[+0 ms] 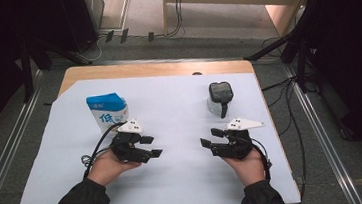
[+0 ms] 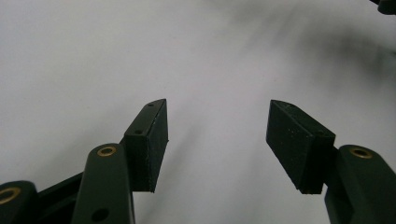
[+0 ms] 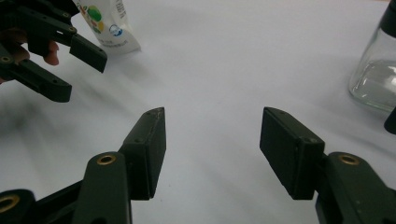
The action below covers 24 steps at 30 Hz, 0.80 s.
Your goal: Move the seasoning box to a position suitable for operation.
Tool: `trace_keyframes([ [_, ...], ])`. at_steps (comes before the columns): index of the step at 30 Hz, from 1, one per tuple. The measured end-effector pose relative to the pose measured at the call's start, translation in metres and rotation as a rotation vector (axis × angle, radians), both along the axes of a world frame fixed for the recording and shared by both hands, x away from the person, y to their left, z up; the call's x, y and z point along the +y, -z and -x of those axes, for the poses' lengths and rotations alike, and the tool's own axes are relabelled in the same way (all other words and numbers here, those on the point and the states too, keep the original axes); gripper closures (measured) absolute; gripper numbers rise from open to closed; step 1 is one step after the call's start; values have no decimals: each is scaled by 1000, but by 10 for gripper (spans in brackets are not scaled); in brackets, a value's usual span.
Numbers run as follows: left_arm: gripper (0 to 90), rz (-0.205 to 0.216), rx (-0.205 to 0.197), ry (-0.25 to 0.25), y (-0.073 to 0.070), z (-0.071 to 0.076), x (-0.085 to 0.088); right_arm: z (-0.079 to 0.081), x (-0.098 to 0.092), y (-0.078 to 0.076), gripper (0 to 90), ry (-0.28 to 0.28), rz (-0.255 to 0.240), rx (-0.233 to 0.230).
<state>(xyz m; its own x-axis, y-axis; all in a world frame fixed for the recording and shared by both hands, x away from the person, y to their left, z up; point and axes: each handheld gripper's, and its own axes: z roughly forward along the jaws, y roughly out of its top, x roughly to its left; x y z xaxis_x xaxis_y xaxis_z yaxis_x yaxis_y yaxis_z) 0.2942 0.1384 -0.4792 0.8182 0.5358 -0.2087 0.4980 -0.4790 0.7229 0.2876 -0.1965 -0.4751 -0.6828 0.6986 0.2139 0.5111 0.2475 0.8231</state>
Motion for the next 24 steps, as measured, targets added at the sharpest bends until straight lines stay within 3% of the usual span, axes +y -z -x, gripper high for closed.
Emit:
trace_keyframes([
  [4,400,3,-16,13,-5,3,2,-1,-3,-4,416,29,-4,2],
  [10,409,26,17,28,-13,4,4,-4,-10,-8,390,74,-7,-18],
  [12,418,13,16,26,-16,4,7,-5,-12,-9,370,85,-6,-16],
  [15,412,34,36,36,-18,5,10,-7,-16,-11,334,111,0,-22],
  [18,404,22,40,37,-16,4,11,-11,-19,-11,272,131,-2,-18],
  [19,398,20,46,35,-15,4,11,-14,-20,-11,162,151,3,-15],
  [20,398,25,55,41,-15,3,11,-14,-20,-11,162,151,3,-15],
  [22,392,35,56,47,-15,3,12,-19,-18,-10,35,217,28,-7],
  [24,390,42,54,46,-16,3,12,-24,-18,-9,0,249,37,19],
])
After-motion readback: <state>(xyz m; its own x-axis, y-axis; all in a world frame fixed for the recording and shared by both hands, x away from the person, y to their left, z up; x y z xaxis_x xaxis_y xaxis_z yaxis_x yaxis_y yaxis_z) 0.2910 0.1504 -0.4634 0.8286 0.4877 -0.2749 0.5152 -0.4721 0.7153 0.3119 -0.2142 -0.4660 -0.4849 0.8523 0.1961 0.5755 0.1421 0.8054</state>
